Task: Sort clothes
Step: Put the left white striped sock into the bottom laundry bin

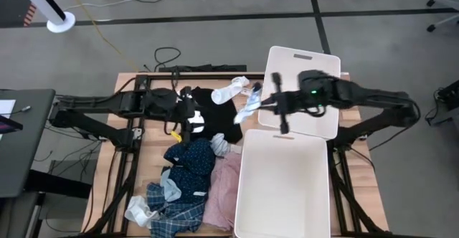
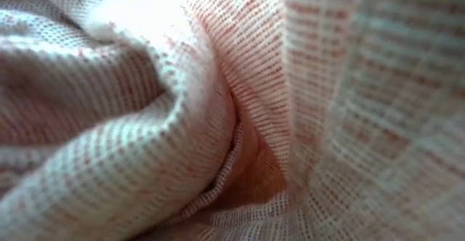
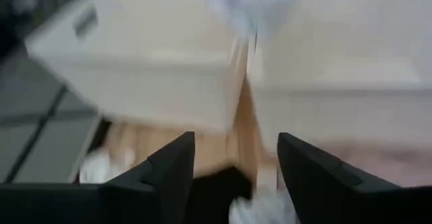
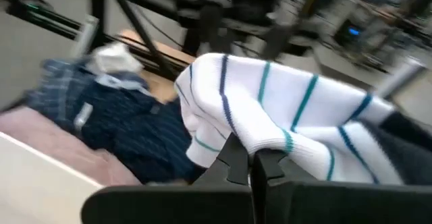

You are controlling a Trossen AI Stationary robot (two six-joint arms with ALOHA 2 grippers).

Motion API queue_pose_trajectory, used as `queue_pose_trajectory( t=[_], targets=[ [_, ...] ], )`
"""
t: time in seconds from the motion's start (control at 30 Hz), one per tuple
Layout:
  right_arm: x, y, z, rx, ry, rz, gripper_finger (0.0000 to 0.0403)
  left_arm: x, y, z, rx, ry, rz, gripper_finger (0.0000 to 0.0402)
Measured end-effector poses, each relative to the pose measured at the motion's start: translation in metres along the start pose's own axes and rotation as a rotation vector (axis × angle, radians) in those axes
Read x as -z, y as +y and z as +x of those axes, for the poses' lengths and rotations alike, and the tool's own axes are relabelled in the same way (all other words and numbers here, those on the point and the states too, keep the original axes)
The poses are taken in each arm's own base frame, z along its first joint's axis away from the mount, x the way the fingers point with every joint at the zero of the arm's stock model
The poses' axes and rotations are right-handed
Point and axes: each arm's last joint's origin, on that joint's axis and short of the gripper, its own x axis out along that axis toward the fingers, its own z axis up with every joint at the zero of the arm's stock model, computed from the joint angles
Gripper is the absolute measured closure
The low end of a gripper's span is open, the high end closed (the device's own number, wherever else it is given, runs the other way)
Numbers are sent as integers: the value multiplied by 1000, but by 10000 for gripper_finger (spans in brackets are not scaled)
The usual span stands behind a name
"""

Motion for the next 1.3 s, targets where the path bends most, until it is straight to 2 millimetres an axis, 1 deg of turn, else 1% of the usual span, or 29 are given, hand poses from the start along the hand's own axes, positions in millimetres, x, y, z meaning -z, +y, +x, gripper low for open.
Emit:
queue_pose_trajectory(
  t=[0.1, 0.2, 0.27, 0.4, 0.53, 0.7, 0.83, 0.97, 1.03, 1.17, 1.3],
  targets=[
    [3, -3, -23, 78, 51, 23, 403, 11, -2, 2, 9, 114, -33, 190],
    [10, -8, -41, 128, 111, 82, 403, 20, -3, 5, -6, 215, -72, 189],
    [16, -11, -52, 155, 159, 124, 403, 25, -4, 8, -17, 251, -98, 189],
    [31, -18, -65, 192, 274, 212, 403, 38, -6, 14, -30, 297, -127, 189],
    [47, -21, -71, 201, 417, 280, 403, 50, -7, 21, -38, 340, -158, 189],
    [64, -24, -72, 195, 585, 344, 403, 68, -9, 29, -56, 399, -194, 189],
    [74, -26, -71, 193, 682, 386, 403, 80, -12, 37, -60, 404, -207, 189],
    [83, -30, -66, 182, 774, 420, 403, 90, -14, 44, -62, 390, -219, 189],
    [88, -31, -61, 178, 802, 428, 403, 95, -15, 45, -63, 407, -222, 189],
    [97, -32, -51, 154, 852, 429, 403, 98, -16, 46, -66, 409, -234, 189],
    [92, -27, -49, 89, 798, 433, 403, 98, -16, 46, -68, 412, -244, 189]
  ],
)
